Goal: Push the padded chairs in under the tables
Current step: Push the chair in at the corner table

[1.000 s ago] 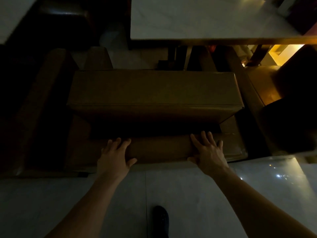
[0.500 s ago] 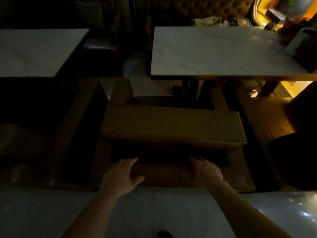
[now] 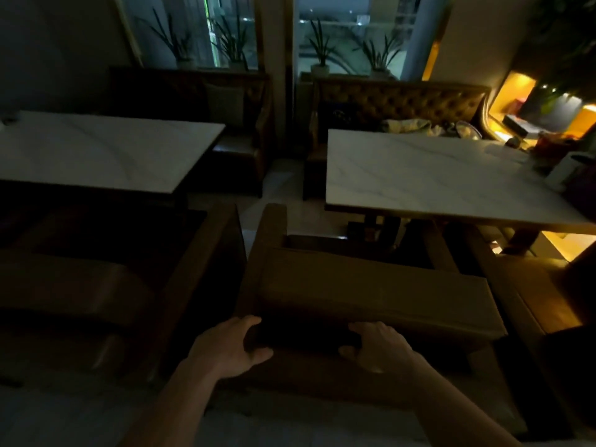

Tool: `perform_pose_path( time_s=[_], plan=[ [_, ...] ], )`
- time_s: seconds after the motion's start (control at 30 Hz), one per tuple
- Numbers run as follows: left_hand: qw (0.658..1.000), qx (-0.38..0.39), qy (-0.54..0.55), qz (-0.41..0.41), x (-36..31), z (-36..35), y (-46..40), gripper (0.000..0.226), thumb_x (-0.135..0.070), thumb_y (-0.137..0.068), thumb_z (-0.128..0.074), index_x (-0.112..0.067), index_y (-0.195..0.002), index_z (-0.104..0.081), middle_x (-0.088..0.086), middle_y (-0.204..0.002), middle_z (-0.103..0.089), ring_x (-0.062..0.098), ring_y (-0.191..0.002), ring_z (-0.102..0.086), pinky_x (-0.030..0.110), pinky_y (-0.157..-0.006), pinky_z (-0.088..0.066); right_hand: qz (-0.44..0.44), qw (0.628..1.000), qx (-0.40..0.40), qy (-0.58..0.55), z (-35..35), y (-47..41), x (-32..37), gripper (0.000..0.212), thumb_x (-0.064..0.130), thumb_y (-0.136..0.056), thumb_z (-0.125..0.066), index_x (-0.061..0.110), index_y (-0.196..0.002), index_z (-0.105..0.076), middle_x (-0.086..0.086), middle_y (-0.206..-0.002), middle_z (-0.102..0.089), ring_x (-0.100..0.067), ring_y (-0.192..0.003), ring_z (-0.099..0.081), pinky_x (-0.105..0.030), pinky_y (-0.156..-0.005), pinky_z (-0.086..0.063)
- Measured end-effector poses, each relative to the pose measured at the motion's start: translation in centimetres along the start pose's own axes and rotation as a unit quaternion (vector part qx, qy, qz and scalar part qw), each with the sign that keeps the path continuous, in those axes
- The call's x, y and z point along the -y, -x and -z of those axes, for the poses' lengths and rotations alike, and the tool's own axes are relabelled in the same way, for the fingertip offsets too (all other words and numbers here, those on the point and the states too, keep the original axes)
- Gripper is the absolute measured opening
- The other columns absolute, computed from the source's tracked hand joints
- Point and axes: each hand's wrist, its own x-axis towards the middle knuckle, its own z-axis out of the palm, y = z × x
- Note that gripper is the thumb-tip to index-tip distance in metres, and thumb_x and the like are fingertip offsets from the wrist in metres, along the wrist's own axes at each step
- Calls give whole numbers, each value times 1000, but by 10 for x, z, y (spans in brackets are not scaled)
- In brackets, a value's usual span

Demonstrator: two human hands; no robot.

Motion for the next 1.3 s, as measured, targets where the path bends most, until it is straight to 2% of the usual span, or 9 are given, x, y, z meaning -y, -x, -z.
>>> perform_pose_path(
  time_s=[0.23,0.43,0.6,0.7,0.83,0.97,1.1,1.2,1.3],
  plan=[
    [998,-33,43,-19,134,66,40,76,-72,-80,-58,-45,-145,-29,-10,-151,-36,15,-132,-41,35,-103,-41,31,999,-13,12,-8,8,154,72,61,-90,-55,28,-150,-34,-3,-150,-44,-26,-133,-46,-39,-105,-43],
    [995,-84,61,6,266,107,82,74,-73,-78,-58,-45,-142,-34,-12,-146,-43,12,-128,-45,37,-102,-43,66,998,-3,11,-40,6,295,69,61,-90,-55,29,-148,-38,-3,-146,-47,-25,-128,-50,-40,-102,-45],
    [991,-114,67,29,358,122,110,70,-68,-83,-57,-42,-144,-35,-9,-144,-45,13,-128,-45,32,-101,-41,101,994,21,32,-72,-3,398,71,62,-89,-55,29,-149,-36,-4,-148,-46,-27,-129,-49,-41,-105,-44],
    [986,-128,90,51,408,129,118,68,-66,-85,-56,-41,-144,-33,-10,-148,-39,12,-133,-41,30,-104,-38,138,989,38,48,-88,-14,455,56,61,-88,-55,34,-136,-49,-1,-136,-57,-28,-120,-57,-42,-99,-49],
    [977,-158,118,83,475,130,125,71,-68,-82,-59,-43,-144,-32,-12,-150,-38,11,-135,-39,31,-107,-36,162,982,82,56,-113,-40,525,47,58,-85,-55,34,-125,-56,2,-124,-61,-26,-116,-60,-42,-96,-50],
    [970,-185,107,114,535,138,127,75,-67,-81,-62,-39,-145,-35,-7,-145,-47,13,-131,-45,26,-104,-37,184,977,85,71,-131,-61,589,62,61,-88,-51,30,-142,-45,-4,-142,-50,-29,-129,-50,-42,-106,-42],
    [968,-186,98,138,601,160,120,105,-95,-55,-38,-38,-144,-37,-7,-142,-49,13,-128,-48,27,-103,-39,194,974,96,63,-155,-99,657,63,55,-89,-54,33,-147,-39,-4,-147,-45,-28,-132,-46,-42,-109,-39],
    [968,-174,84,159,647,176,113,100,-86,-57,-35,-38,-145,-37,-9,-145,-47,13,-132,-45,26,-105,-36,191,975,102,55,-168,-121,701,62,48,-91,-55,33,-148,-37,-4,-149,-41,-27,-135,-44,-40,-111,-37],
    [969,-167,69,170,686,192,100,104,-85,-55,-27,-34,-145,-37,-6,-146,-47,14,-134,-43,27,-107,-35,184,975,115,48,-178,-137,732,66,45,-92,-56,31,-152,-32,-4,-153,-36,-26,-140,-37,-38,-115,-31]
  ],
)
